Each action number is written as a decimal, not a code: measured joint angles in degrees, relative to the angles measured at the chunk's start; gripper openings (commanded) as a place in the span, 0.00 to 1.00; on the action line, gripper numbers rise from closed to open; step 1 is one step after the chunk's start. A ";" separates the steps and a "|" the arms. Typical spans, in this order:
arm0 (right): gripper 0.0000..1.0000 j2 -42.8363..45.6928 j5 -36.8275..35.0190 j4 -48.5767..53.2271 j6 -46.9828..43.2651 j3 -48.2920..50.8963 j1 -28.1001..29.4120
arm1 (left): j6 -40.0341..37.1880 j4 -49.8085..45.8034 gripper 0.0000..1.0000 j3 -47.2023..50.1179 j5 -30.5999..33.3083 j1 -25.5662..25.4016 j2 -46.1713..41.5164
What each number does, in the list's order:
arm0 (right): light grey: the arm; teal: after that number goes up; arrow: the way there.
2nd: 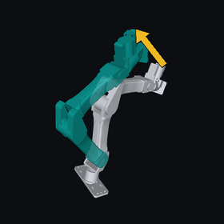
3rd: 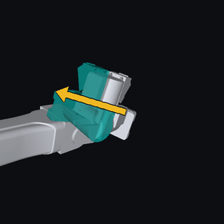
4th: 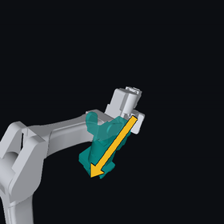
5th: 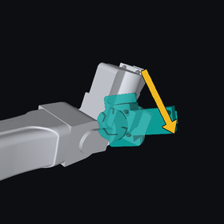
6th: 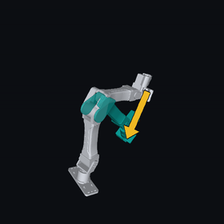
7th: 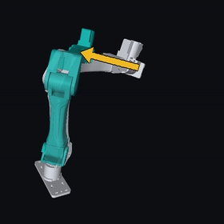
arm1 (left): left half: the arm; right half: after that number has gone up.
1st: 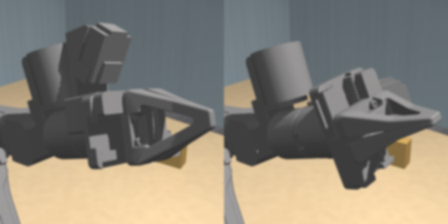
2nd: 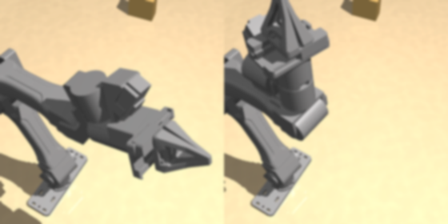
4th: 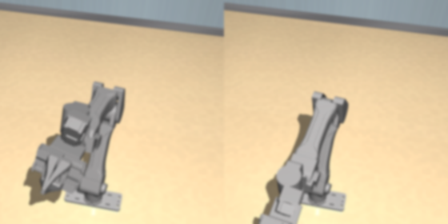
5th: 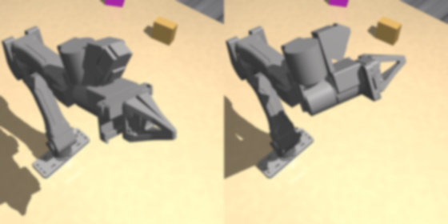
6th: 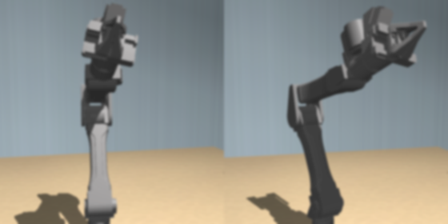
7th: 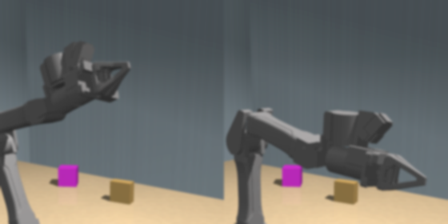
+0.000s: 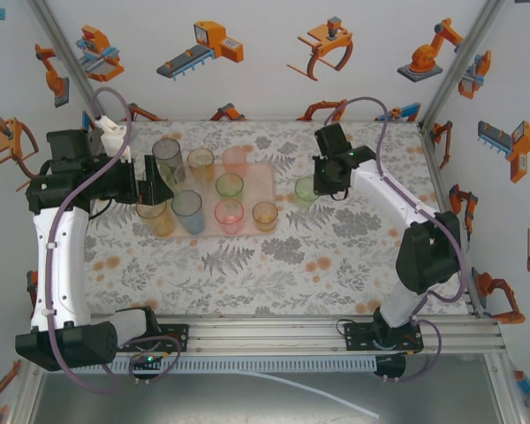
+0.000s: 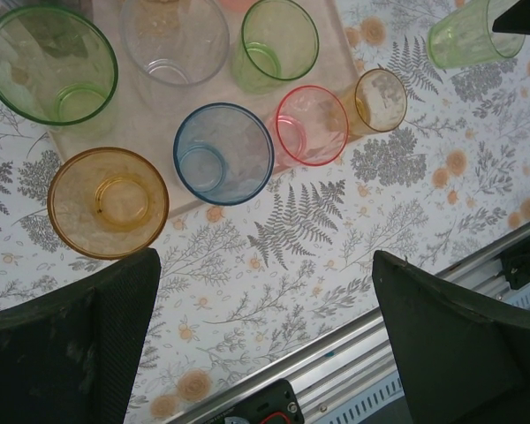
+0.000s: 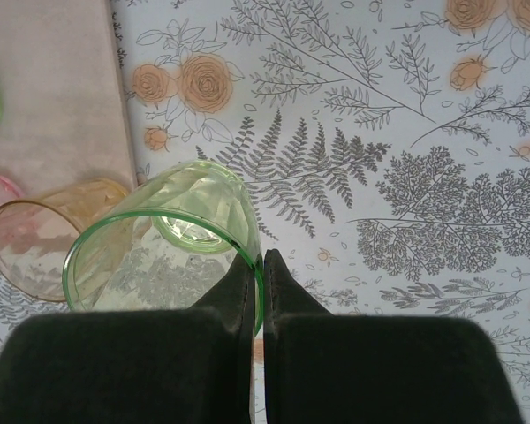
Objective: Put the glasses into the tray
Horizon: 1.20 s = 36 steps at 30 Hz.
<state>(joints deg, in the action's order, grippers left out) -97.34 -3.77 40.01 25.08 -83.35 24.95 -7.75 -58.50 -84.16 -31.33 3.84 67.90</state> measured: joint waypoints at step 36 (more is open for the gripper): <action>0.00 -23.10 0.87 2.19 2.10 -28.89 7.41 | 0.83 0.46 0.97 1.16 0.68 2.58 -3.13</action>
<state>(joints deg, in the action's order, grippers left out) -120.44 -2.90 42.19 27.18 -112.25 32.36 -6.92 -58.04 -83.00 -30.65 6.42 64.77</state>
